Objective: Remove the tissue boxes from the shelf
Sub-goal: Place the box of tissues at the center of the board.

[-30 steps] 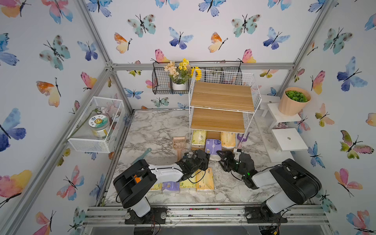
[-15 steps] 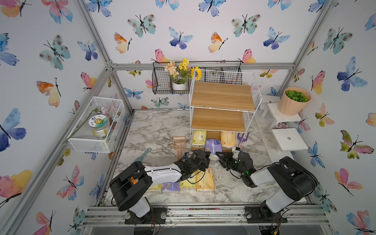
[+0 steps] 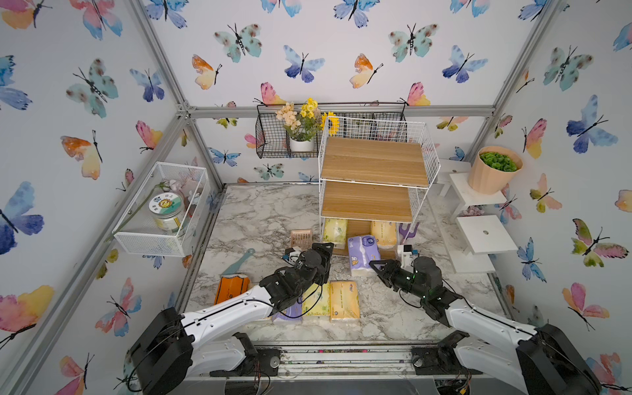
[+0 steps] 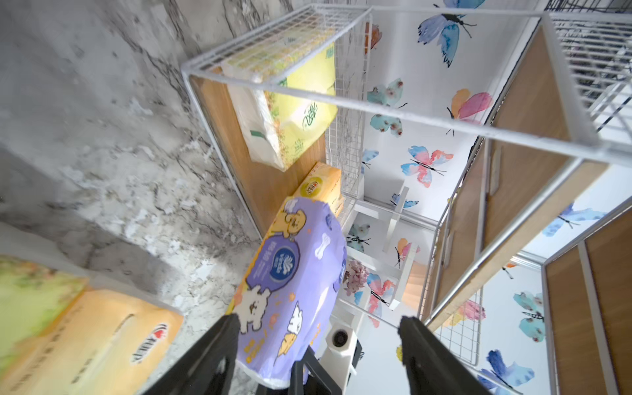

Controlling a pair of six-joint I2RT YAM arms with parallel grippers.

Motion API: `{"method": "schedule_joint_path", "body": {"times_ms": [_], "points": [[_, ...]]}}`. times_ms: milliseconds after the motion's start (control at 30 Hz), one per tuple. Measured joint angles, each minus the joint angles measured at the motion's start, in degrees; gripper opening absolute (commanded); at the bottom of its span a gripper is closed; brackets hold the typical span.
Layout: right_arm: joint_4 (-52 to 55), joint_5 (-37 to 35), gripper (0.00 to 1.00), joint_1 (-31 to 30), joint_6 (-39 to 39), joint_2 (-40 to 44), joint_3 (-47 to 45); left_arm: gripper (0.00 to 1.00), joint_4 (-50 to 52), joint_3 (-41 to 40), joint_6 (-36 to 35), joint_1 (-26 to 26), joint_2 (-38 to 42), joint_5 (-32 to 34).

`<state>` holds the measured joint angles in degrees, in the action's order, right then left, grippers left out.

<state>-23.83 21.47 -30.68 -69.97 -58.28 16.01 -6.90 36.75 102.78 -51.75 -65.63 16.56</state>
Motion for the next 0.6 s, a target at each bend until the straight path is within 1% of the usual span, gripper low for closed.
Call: {"method": "schedule_joint_path", "body": {"times_ms": [200, 367, 500, 533, 567, 600], "points": [[21.5, 0.0, 0.20, 0.0, 6.7, 12.5, 1.6, 0.77, 7.1, -2.8, -5.9, 0.9, 7.0, 3.5], [35.2, 0.0, 0.20, 0.0, 9.9, 17.8, 3.3, 0.76, 10.9, -3.8, -8.1, 1.7, 10.2, 5.9], [42.7, 0.0, 0.21, 0.0, 11.5, 21.1, 3.4, 0.76, 13.3, -3.8, -8.3, 3.0, 10.4, 5.9], [43.8, 0.2, 0.22, 0.0, 11.6, 21.5, 3.4, 0.76, 13.9, -3.8, -8.3, 3.1, 10.4, 5.9], [44.4, 0.6, 0.26, 0.0, 11.7, 21.8, 3.2, 0.76, 14.3, -3.8, -8.3, 3.3, 10.4, 5.9], [44.3, 1.4, 0.35, 0.0, 11.6, 21.8, 2.5, 0.76, 14.5, -3.8, -8.2, 3.4, 10.4, 5.9]]}}
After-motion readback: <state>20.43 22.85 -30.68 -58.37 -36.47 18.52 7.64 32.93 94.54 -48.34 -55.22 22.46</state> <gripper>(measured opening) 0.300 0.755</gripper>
